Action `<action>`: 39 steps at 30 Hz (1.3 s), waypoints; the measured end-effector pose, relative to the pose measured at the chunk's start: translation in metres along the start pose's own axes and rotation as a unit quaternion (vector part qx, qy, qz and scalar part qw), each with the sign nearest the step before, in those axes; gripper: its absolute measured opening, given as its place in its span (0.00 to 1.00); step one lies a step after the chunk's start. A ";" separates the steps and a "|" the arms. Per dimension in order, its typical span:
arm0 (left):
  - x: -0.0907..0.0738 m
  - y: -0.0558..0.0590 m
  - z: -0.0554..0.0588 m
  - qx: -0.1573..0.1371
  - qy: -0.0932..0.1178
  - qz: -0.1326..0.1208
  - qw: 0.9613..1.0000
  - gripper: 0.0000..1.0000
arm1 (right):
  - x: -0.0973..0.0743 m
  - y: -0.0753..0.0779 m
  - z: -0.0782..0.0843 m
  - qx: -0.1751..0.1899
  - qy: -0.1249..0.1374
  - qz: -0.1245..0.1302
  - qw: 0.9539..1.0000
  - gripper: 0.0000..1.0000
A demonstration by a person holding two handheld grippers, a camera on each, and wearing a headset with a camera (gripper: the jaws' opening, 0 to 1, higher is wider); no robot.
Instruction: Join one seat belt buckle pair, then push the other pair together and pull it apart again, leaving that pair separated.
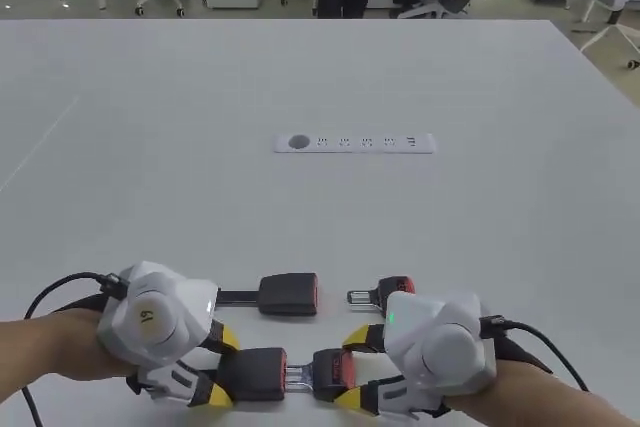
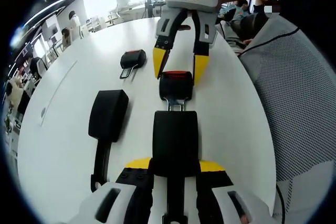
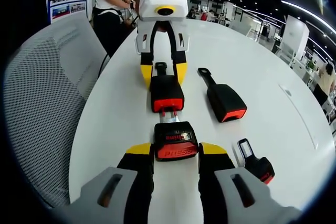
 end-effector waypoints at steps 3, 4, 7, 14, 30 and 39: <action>-0.001 0.000 0.000 -0.003 0.001 -0.002 1.000 0.31 | 0.000 0.001 -0.002 -0.001 0.002 -0.002 1.000 0.31; -0.001 0.000 0.000 -0.004 0.002 -0.002 1.000 0.31 | 0.001 0.002 -0.003 -0.001 0.003 -0.002 1.000 0.31; -0.001 0.001 0.000 -0.006 0.002 -0.003 1.000 0.31 | 0.003 0.001 -0.005 -0.002 0.001 -0.001 1.000 0.31; -0.001 0.002 -0.001 -0.005 0.000 -0.003 1.000 0.31 | 0.004 -0.001 -0.006 -0.006 -0.003 0.000 1.000 0.30; 0.001 0.001 0.001 -0.009 -0.001 -0.005 1.000 0.30 | 0.007 -0.001 -0.007 -0.007 -0.002 -0.008 1.000 0.28; 0.001 0.001 0.001 -0.008 -0.004 -0.004 1.000 0.30 | 0.011 -0.001 -0.010 -0.010 -0.004 -0.015 1.000 0.28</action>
Point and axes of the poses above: the centre of the closed fingertips' face, and the gripper's own axes: x roughly forward along the fingers, y roughly to its right, z roughly out of its underside, the point moved 10 cm from there along -x, roughly backward along the fingers, and after that the axes turned 14 degrees about -x, right-handed, at the moved point
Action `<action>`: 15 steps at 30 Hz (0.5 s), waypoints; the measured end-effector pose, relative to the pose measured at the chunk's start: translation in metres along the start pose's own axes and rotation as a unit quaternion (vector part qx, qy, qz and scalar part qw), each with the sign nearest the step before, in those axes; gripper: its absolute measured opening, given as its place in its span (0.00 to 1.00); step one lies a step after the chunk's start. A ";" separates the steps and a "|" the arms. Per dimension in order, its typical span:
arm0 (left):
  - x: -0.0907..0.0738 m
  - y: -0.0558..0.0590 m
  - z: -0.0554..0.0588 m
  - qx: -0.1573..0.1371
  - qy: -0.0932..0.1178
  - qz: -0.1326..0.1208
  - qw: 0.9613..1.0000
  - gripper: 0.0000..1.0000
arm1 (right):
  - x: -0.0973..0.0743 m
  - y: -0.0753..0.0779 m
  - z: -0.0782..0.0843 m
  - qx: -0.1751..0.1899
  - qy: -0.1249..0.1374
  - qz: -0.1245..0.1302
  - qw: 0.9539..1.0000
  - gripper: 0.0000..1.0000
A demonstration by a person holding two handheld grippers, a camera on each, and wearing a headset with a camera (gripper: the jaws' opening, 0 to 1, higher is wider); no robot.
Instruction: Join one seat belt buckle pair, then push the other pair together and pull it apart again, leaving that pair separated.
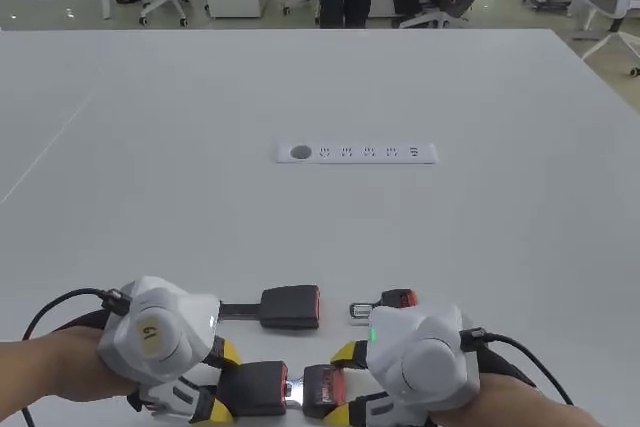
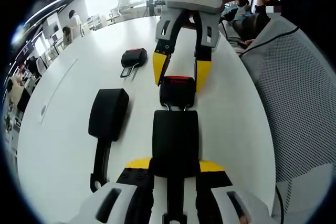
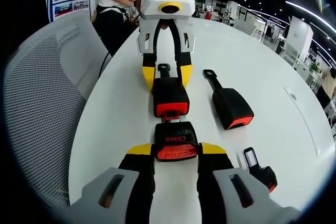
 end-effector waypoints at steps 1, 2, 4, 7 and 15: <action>0.000 0.000 0.000 0.000 0.000 0.000 1.000 0.30 | 0.000 0.000 0.000 0.000 0.000 0.000 1.000 0.28; 0.000 0.000 0.000 0.000 0.000 0.000 1.000 0.30 | 0.000 0.000 0.001 0.000 0.000 -0.001 1.000 0.28; 0.000 -0.001 0.000 -0.001 -0.001 0.001 1.000 0.30 | 0.001 0.000 0.001 0.000 0.000 -0.001 1.000 0.28; 0.000 -0.001 0.000 0.000 -0.003 0.002 1.000 0.30 | 0.004 -0.001 -0.002 0.006 0.009 -0.001 1.000 0.28; 0.002 -0.001 -0.002 0.000 -0.007 0.003 1.000 0.30 | 0.006 -0.001 -0.006 0.006 0.005 -0.002 1.000 0.28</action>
Point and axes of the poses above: the centre of the closed fingertips' face, and the gripper's own axes: x roughly forward along the fingers, y roughly to its right, z roughly out of its underside, the point moved 10 cm from there along -x, roughly backward along the fingers, and after that the axes turned 14 degrees about -x, right-handed, at the moved point
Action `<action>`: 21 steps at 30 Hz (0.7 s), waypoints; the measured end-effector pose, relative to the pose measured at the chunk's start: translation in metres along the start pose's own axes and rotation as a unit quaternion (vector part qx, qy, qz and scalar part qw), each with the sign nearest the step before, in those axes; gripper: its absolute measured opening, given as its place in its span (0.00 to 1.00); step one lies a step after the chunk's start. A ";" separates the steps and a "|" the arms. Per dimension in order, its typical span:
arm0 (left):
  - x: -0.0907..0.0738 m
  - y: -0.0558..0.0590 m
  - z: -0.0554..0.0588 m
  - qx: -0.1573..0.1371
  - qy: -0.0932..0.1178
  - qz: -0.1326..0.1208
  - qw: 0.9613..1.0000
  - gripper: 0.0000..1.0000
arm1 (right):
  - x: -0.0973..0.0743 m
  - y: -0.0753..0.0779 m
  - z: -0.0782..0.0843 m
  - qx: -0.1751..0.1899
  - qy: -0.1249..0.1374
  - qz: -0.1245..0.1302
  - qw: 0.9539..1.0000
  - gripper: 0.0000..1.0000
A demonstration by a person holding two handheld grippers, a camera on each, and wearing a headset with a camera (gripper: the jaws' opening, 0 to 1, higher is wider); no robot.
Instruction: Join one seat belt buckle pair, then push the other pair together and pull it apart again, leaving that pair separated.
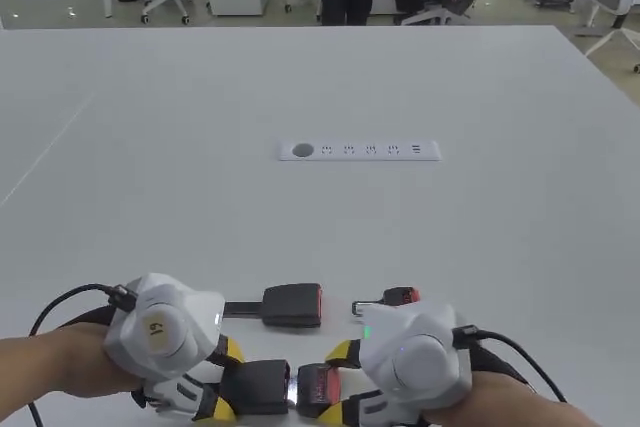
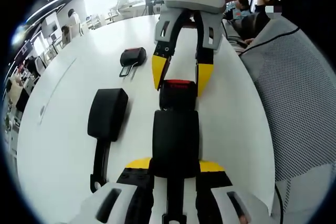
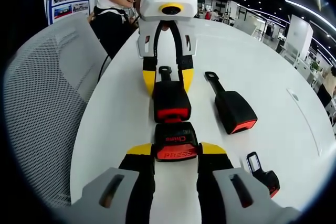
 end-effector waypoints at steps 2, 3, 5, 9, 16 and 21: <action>0.000 0.000 -0.001 0.001 -0.003 0.001 1.000 0.30 | 0.001 -0.001 -0.002 0.000 0.000 0.001 1.000 0.28; 0.000 0.000 -0.001 0.001 -0.003 0.001 1.000 0.30 | 0.001 -0.001 -0.002 0.000 0.000 0.001 1.000 0.28; 0.000 -0.001 0.000 0.002 -0.007 0.003 1.000 0.30 | -0.004 0.000 -0.005 0.002 0.003 0.001 1.000 0.28; -0.001 -0.004 0.000 0.001 -0.006 0.004 1.000 0.30 | -0.009 -0.001 -0.008 0.003 -0.001 0.000 1.000 0.28; -0.001 -0.003 -0.003 0.004 -0.010 0.004 1.000 0.31 | -0.008 -0.001 -0.007 -0.004 -0.008 -0.001 1.000 0.29; -0.001 -0.003 -0.005 0.004 -0.016 0.004 1.000 0.31 | -0.007 0.002 -0.003 -0.015 -0.007 -0.006 1.000 0.28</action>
Point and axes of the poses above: the centre of the closed fingertips' face, and the gripper's own axes: x roughly forward along the fingers, y roughly to its right, z roughly out of its underside, the point moved 10 cm from there along -x, roughly backward along the fingers, and after that the axes turned 14 degrees about -x, right-handed, at the moved point
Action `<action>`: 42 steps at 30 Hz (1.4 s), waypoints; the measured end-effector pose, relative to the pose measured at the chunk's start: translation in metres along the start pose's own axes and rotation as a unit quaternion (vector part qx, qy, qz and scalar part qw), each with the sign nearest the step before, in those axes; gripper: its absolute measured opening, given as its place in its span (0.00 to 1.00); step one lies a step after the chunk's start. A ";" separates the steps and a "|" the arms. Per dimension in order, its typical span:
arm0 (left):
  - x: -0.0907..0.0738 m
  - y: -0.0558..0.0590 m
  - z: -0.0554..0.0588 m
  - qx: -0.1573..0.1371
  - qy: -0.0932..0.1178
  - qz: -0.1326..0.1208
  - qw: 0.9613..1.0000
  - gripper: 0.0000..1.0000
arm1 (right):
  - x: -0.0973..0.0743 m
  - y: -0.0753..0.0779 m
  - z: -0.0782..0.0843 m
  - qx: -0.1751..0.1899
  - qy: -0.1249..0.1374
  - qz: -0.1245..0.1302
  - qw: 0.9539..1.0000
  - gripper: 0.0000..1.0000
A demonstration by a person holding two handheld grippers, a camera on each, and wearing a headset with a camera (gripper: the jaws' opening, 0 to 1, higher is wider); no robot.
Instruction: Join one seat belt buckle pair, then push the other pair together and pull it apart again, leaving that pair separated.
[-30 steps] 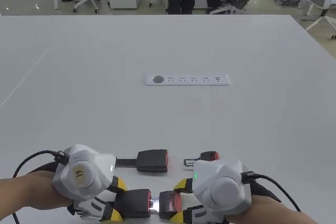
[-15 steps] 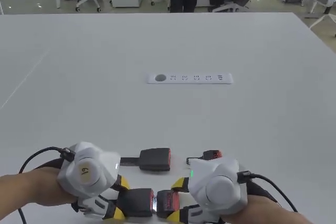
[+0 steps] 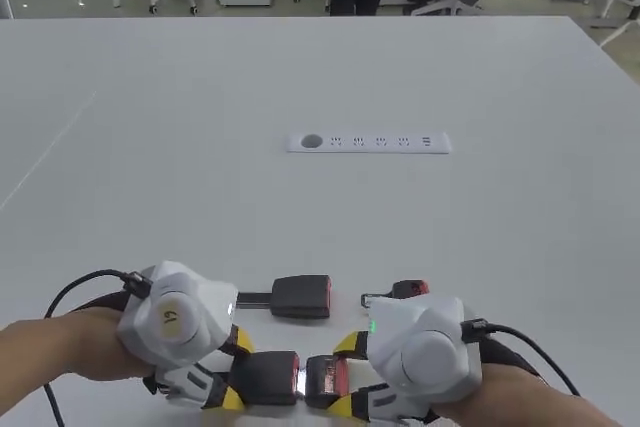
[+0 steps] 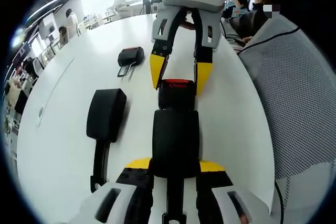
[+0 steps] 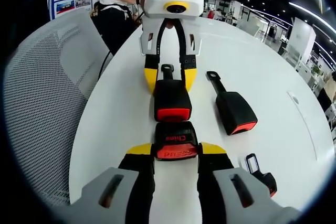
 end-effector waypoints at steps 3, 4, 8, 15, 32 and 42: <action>0.002 0.000 -0.007 0.013 -0.026 0.000 1.000 0.31 | 0.003 0.000 -0.001 0.008 -0.003 -0.001 1.000 0.28; 0.002 0.000 -0.006 0.010 -0.025 0.000 1.000 0.30 | 0.002 0.000 0.000 0.009 -0.003 -0.001 1.000 0.28; 0.000 -0.003 0.000 0.003 -0.012 0.001 1.000 0.31 | 0.004 0.000 0.003 0.008 0.001 -0.003 1.000 0.28; 0.000 -0.003 0.001 -0.001 -0.009 0.000 1.000 0.32 | 0.003 0.001 0.004 0.025 0.008 -0.005 1.000 0.30; -0.012 -0.002 -0.005 -0.005 -0.021 -0.022 1.000 0.39 | -0.016 0.011 0.000 0.051 0.021 0.012 0.998 0.36; -0.035 -0.009 -0.016 -0.044 0.018 -0.026 0.999 0.43 | -0.038 0.026 0.003 0.068 0.029 0.045 0.996 0.39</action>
Point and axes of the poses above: the centre of the closed fingertips' face, and the gripper's own axes: x roughly forward along the fingers, y roughly to its right, z roughly out of its underside, the point moved 10 cm from there along -x, roughly backward along the fingers, and after that the axes turned 14 degrees about -x, right-handed, at the moved point
